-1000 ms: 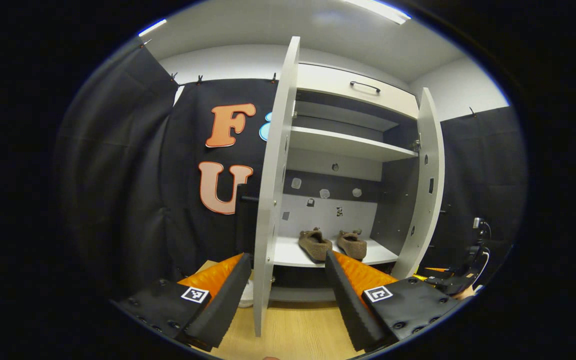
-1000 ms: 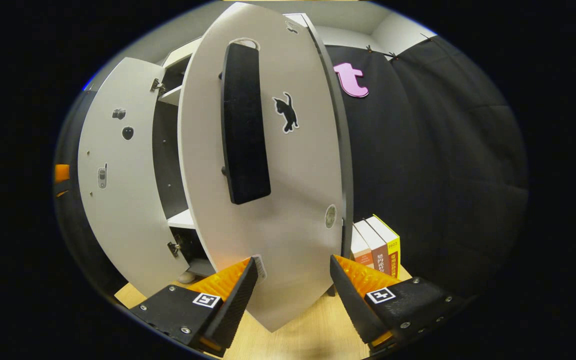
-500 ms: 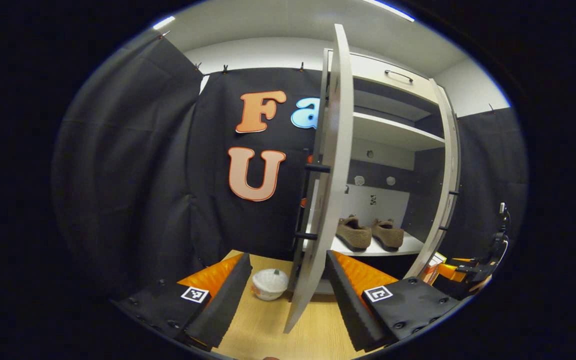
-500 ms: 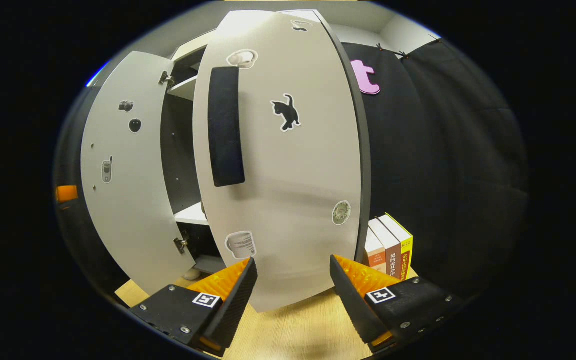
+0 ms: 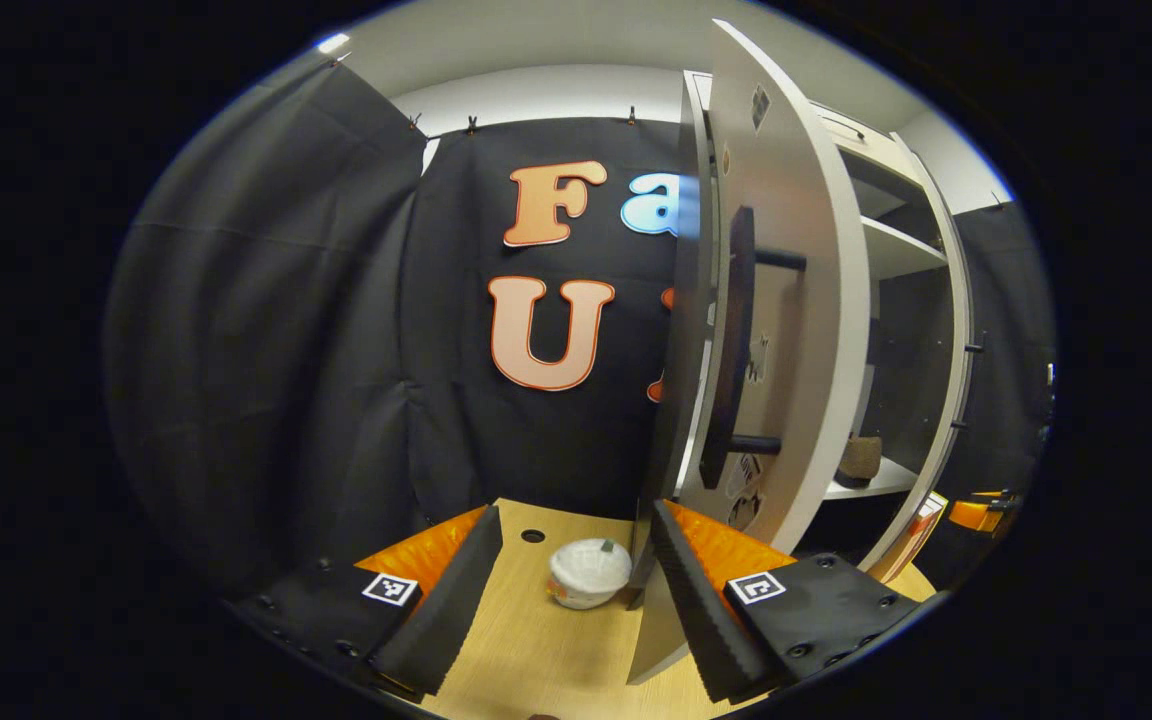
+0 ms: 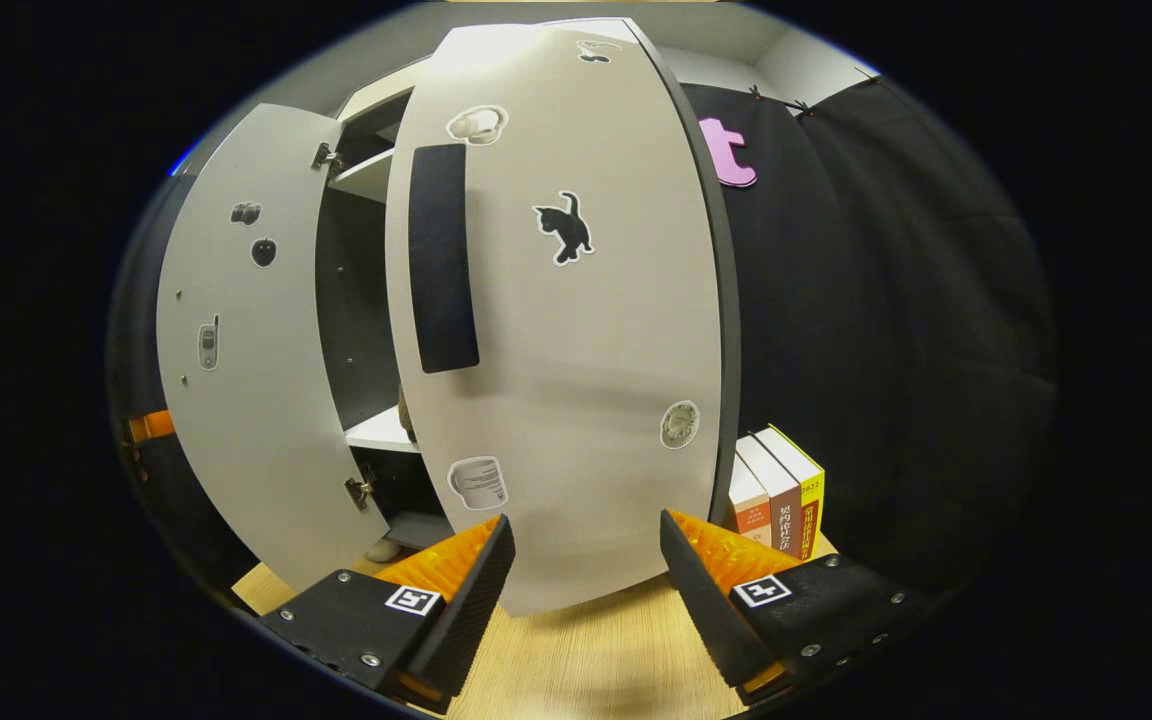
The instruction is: Grab one shoe with the right hand and put it into the shoe cabinet, grab the other shoe with the left hand and put it into the shoe cabinet; then close the right door with the right hand and the left door with the left hand.
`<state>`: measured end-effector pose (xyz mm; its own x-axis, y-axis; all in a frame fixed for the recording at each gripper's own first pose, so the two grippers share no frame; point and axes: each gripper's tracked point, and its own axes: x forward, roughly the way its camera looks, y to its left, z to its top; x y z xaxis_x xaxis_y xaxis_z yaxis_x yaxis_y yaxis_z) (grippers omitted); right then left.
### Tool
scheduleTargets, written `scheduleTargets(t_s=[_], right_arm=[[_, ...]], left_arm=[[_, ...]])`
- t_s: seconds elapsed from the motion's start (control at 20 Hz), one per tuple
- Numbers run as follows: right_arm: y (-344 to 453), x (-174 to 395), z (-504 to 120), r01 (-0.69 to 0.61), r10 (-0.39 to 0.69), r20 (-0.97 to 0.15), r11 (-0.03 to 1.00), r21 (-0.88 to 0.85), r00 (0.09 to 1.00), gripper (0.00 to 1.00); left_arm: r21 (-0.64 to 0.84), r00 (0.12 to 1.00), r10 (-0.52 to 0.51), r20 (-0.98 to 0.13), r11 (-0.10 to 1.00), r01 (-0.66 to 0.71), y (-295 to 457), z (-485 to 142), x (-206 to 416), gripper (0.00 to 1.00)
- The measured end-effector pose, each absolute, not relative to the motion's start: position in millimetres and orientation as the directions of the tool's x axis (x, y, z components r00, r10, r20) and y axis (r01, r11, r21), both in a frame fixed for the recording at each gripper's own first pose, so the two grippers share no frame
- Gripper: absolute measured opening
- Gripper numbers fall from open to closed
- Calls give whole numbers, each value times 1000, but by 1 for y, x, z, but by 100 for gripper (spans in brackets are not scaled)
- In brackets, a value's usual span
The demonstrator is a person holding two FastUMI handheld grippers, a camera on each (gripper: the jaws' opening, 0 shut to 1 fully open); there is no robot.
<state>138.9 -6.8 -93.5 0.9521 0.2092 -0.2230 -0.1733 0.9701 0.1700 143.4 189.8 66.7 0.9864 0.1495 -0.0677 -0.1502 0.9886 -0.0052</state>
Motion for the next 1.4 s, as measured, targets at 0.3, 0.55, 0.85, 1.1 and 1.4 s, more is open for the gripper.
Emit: scheduleTargets(t_s=[0.3, 0.55, 0.85, 1.1, 1.4], right_arm=[[-12, 136, -85, -152, 187, -201, 972, 179, 962, 91], [-21, 132, -73, -136, 164, -173, 977, 167, 971, 91], [-34, 124, -44, -118, 141, -140, 980, 161, 980, 91], [-47, 111, -3, -127, 139, -63, 977, 174, 988, 91], [-69, 112, 33, -150, 151, 6, 976, 156, 989, 91]], left_arm=[[-5, 993, 96, -74, 995, -97, 175, 60, 160, 97], [20, 995, 78, -66, 997, -77, 171, 61, 162, 96], [30, 998, 32, -63, 999, -30, 141, 59, 166, 99], [13, 995, -73, -65, 997, 74, 86, 51, 180, 97], [5, 992, -96, -79, 995, 97, 39, 41, 210, 94]])
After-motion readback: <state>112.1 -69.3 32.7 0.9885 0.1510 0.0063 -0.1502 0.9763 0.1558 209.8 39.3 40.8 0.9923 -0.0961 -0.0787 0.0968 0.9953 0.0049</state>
